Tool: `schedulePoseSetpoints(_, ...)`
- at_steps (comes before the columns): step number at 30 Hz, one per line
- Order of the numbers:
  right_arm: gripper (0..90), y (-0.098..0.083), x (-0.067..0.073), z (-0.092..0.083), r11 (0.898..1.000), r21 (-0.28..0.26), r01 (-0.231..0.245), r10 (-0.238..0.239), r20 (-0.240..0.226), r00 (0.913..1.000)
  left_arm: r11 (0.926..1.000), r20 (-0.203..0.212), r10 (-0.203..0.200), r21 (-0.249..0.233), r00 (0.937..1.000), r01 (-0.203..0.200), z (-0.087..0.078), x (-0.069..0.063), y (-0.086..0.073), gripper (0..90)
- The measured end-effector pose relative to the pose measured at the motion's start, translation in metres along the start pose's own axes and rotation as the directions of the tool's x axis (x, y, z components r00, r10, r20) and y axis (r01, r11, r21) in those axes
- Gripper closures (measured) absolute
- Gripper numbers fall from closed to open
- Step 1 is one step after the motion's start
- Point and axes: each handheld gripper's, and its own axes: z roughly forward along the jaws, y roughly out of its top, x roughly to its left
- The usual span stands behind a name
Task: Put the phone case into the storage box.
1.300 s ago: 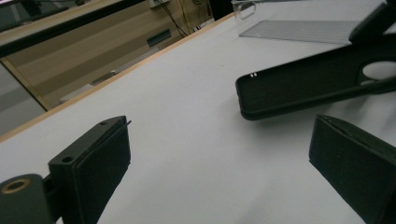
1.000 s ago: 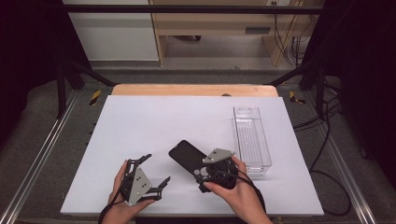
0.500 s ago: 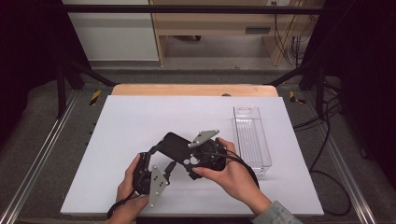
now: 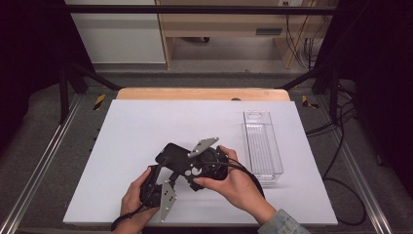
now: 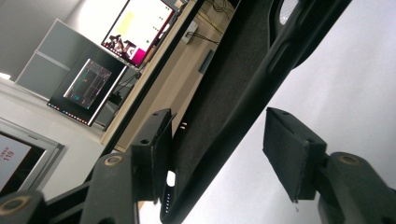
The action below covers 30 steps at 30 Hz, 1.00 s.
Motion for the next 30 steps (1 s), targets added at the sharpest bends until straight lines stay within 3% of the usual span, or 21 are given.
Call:
schedulePoseSetpoints(4,16.1,0.0003,0.0004,-0.0004,1.000,0.002,-0.007,0.007,-0.011,0.9999,0.9989,0.003,0.047,-0.001,0.9989,-0.047,0.0000,-0.0036,0.0011,49.9)
schedulePoseSetpoints(10,16.0,0.0009,0.0020,0.0013,1.000,0.004,-0.010,0.010,-0.030,0.9995,0.9978,0.008,0.067,-0.001,0.9977,-0.067,0.0001,-0.0060,0.0020,53.6)
schedulePoseSetpoints(19,15.8,-0.0020,0.0018,0.0046,1.000,0.022,-0.014,0.016,-0.062,0.9980,0.9964,0.028,0.085,-0.004,0.9960,-0.085,-0.0013,-0.0046,0.0002,69.8)
schedulePoseSetpoints(23,15.6,-0.0019,0.0017,0.0040,1.000,0.018,-0.022,0.023,-0.072,0.9972,0.9936,0.032,0.113,-0.004,0.9930,-0.113,-0.0026,-0.0059,0.0011,73.1)
schedulePoseSetpoints(25,14.5,-0.0032,-0.0005,0.0042,1.000,0.014,-0.027,0.029,-0.084,0.9960,0.9904,0.049,0.138,0.004,0.9893,-0.138,-0.0022,-0.0076,0.0019,75.4)
schedulePoseSetpoints(30,12.8,-0.0053,-0.0054,0.0025,0.997,-0.032,-0.064,0.061,-0.107,0.9924,0.9894,0.074,0.145,0.004,0.9867,-0.145,-0.0014,-0.0101,0.0031,79.5)
